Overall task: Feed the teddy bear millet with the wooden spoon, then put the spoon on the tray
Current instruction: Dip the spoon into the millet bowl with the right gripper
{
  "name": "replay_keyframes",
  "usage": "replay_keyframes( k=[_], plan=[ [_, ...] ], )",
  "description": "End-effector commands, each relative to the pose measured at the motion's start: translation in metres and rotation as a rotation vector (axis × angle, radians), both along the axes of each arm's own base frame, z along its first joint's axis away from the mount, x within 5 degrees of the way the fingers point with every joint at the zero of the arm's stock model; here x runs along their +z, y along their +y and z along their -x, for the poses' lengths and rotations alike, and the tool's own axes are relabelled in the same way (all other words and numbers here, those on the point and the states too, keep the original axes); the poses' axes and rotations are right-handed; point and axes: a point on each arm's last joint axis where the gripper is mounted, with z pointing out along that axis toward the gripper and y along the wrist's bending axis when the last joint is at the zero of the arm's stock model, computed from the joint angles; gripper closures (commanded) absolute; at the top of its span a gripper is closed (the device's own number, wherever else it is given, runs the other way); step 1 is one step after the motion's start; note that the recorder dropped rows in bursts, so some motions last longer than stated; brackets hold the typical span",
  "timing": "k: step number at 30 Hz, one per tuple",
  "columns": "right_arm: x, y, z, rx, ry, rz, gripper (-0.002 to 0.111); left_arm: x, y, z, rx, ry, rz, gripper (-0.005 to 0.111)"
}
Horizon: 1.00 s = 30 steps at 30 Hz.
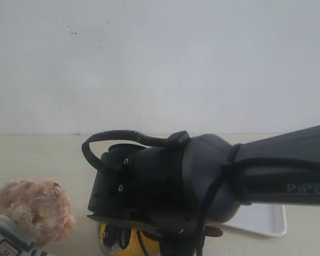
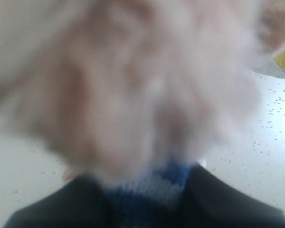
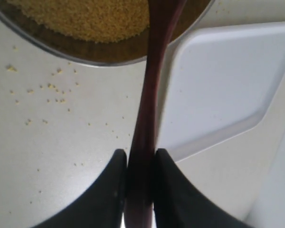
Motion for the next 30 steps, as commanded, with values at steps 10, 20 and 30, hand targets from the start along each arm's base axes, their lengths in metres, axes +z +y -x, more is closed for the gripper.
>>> replay_keyframes(
  k=[10,20,30],
  plan=[
    [-0.0054,0.005,0.0087,-0.037,0.1,-0.075,0.104,0.0028,-0.0002,-0.0007,-0.01,-0.011,0.0,0.103],
    [-0.0058,0.0048,0.0097,-0.073,0.099,-0.091,0.104,0.0027,-0.0004,-0.0004,-0.012,-0.008,0.002,0.103],
    [-0.0055,0.0047,0.0107,-0.098,0.1,-0.105,0.104,0.0026,-0.0005,-0.0001,-0.014,-0.005,0.003,0.103]
  ],
)
